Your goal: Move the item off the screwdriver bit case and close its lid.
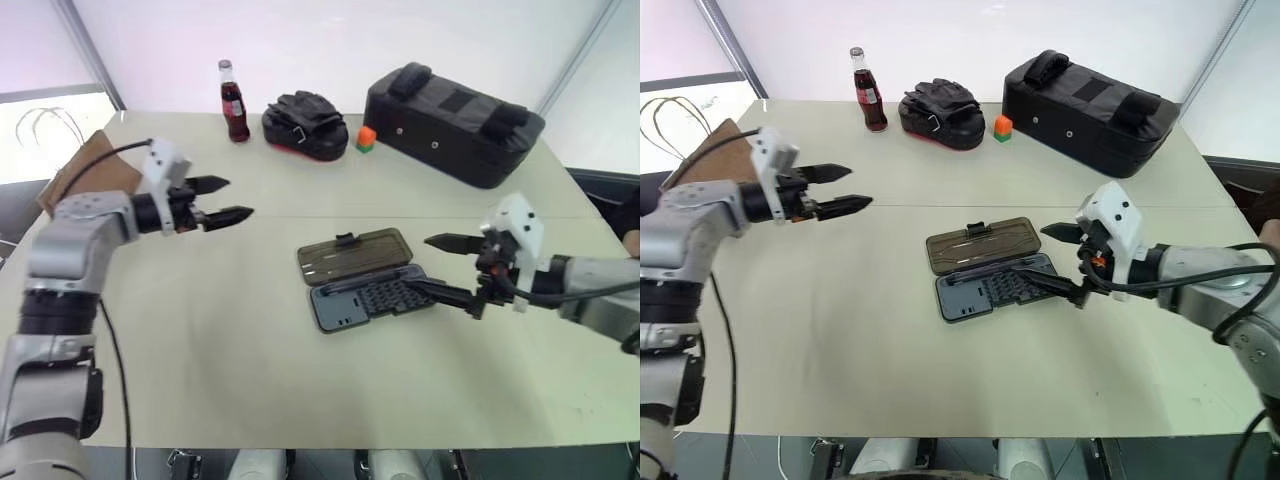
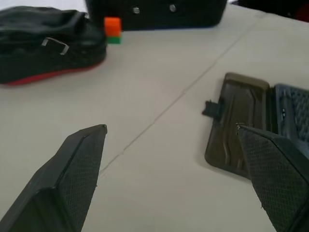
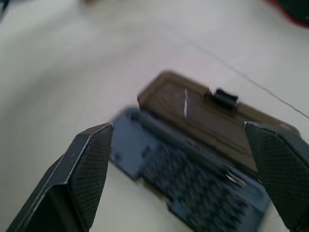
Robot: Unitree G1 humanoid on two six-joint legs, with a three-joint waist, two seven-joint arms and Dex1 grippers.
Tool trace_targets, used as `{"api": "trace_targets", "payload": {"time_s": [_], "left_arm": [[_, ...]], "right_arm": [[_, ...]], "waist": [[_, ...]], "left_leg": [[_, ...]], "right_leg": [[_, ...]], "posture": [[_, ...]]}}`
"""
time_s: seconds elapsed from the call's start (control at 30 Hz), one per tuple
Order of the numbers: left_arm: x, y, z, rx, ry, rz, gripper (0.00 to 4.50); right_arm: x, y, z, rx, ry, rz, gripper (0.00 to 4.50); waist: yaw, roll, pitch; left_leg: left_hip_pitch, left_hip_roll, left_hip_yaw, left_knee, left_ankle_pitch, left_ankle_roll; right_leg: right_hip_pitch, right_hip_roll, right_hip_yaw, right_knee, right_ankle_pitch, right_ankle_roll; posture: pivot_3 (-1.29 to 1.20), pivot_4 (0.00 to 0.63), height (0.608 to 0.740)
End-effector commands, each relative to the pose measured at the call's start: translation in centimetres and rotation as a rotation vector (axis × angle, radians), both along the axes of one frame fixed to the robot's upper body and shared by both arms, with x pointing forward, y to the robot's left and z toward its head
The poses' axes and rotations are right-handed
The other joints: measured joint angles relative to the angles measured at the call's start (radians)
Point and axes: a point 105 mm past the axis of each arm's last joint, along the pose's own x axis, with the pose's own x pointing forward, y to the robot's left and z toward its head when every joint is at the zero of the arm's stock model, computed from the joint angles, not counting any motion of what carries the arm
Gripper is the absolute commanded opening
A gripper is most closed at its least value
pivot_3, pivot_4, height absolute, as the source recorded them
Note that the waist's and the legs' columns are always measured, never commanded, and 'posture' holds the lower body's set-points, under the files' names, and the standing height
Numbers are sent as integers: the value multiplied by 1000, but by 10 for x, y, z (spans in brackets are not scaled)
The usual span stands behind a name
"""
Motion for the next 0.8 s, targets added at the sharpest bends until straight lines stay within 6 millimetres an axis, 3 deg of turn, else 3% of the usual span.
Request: {"api": "trace_targets", "payload": {"time_s": [0.03, 0.23, 0.37, 0.53, 0.8], "left_arm": [[11, -25, -2, 73, -57, -95, 4480], [22, -69, -24, 122, -32, -247, 4480], [26, -87, -46, 198, -8, -297, 4480], [27, -99, -71, 308, 9, -337, 4480], [27, -113, -90, 335, 35, -348, 4480]], "right_arm": [[-6, 1, 14, -21, -56, 45, 4500], [-10, 6, 4, -5, -46, 21, 4500], [-14, 9, -1, 13, -41, 5, 4500], [-18, 6, -4, -1, -24, -29, 4500], [-23, 6, -7, 10, -19, -67, 4500]], "waist": [[-2, 0, 0], [-6, -1, 0], [-4, -1, 0], [-2, -1, 0], [-3, -1, 0]], "left_leg": [[0, 0, 0, 0, 0, 0], [-1, 0, 1, 0, 0, 1], [-1, 0, 1, 0, 0, 1], [-1, 0, 0, 1, 0, 1], [-1, 0, 0, 1, -1, 1]], "right_leg": [[0, 0, 0, 0, 0, 0], [-1, 0, 0, -1, 0, 0], [-1, 0, 0, -1, 0, 0], [-1, 0, 0, -1, 0, 0], [-1, 0, 0, -1, 0, 0]], "posture": [[0, 150, 740], [0, 150, 740], [0, 150, 740], [0, 150, 740], [0, 150, 740]]}}
